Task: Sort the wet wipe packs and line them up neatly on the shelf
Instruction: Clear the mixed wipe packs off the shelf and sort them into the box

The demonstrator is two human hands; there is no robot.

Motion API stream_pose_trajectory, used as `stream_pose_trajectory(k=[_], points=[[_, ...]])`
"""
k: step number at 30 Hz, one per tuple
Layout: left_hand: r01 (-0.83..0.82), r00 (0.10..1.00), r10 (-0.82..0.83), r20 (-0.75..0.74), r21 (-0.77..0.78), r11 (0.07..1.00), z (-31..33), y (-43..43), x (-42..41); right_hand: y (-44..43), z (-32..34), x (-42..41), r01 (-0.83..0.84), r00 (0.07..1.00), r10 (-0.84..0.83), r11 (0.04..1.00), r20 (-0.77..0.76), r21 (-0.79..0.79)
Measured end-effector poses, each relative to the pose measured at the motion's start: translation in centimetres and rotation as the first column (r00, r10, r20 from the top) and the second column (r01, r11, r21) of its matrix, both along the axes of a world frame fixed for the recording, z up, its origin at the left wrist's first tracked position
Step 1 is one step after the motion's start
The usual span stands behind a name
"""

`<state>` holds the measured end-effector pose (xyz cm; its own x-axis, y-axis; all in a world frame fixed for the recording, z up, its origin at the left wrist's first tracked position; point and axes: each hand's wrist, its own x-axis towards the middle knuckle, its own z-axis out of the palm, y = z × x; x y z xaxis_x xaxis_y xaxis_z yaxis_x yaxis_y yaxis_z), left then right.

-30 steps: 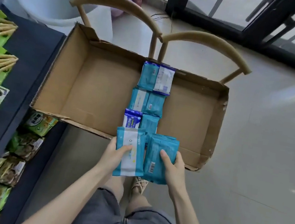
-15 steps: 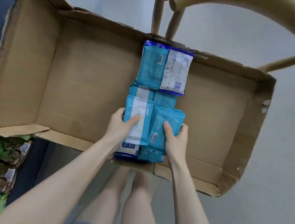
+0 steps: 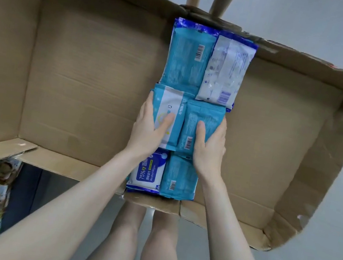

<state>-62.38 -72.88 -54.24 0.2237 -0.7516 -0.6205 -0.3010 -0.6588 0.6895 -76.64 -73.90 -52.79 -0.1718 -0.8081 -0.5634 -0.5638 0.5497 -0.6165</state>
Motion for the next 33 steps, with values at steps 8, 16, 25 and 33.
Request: stream_pose_trajectory(k=[8,16,25,33], points=[[0.161,0.987,-0.162,0.005,0.059,0.985,2.5,-1.2,1.8,-1.4,2.2,-1.5,-0.161,0.983,0.170,0.980,-0.075,0.116],[0.281,0.928,-0.303,0.217,0.129,0.951,12.0,2.1,2.2,0.1,11.6,-1.4,-0.524,0.816,0.519,0.850,-0.255,0.055],[0.043,0.938,0.011,0.346,-0.146,0.988,27.8,15.8,4.1,7.4,26.4,2.8,-0.747,0.664,0.704,0.639,-0.251,-0.185],[-0.181,0.858,0.268,0.438,-0.231,0.956,34.7,31.9,9.0,17.3,33.0,10.1,-0.863,0.450,0.858,0.346,-0.248,-0.368]])
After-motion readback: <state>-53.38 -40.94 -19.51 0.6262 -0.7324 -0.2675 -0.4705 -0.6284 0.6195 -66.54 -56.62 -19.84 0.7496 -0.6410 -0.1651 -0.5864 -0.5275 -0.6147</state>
